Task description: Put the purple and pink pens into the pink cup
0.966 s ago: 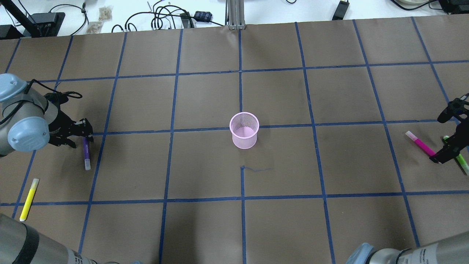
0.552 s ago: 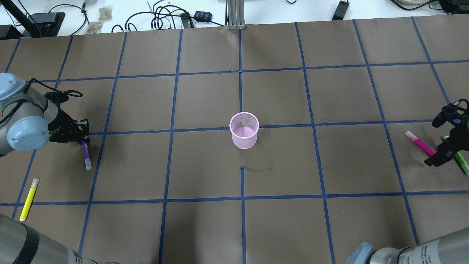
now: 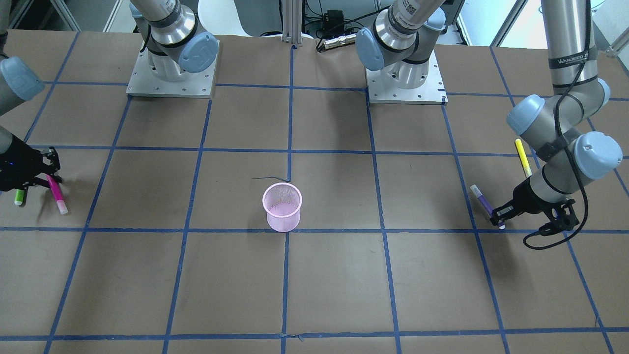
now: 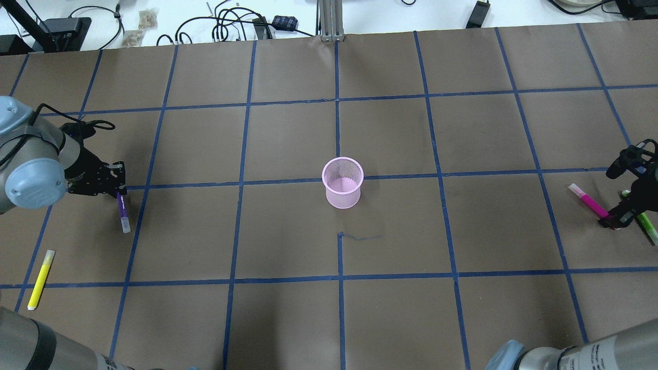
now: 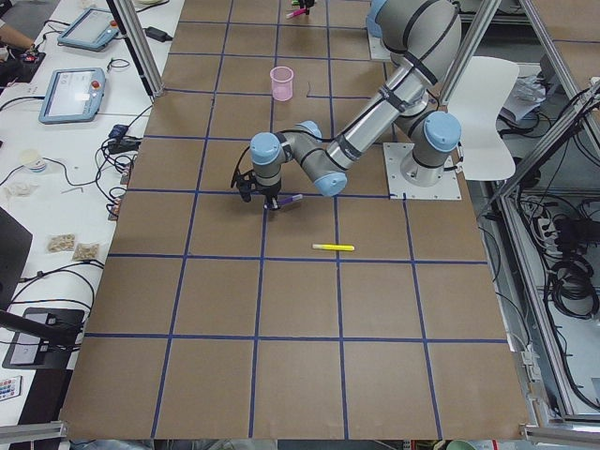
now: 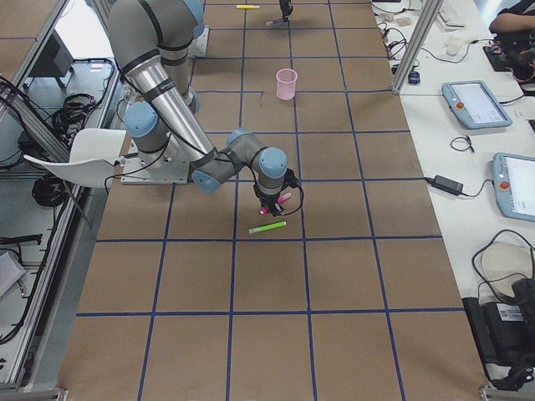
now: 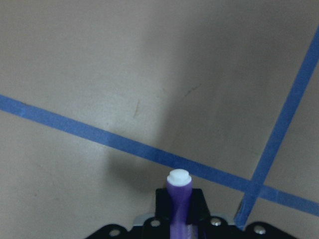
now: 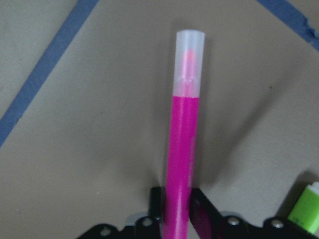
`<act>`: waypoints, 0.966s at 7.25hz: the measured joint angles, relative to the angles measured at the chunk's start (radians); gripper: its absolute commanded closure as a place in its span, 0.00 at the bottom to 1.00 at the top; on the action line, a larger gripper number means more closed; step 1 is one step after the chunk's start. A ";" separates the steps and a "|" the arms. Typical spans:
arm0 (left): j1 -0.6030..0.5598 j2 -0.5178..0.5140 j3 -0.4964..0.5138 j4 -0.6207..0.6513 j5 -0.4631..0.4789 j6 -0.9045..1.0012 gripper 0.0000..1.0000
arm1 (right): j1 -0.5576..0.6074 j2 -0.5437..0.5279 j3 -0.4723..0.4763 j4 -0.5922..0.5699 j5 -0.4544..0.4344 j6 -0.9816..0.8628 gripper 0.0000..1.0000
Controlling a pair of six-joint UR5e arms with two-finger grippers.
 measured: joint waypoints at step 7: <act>-0.090 0.071 0.079 -0.199 -0.002 -0.017 1.00 | 0.259 -0.188 -0.091 0.079 -0.095 0.060 1.00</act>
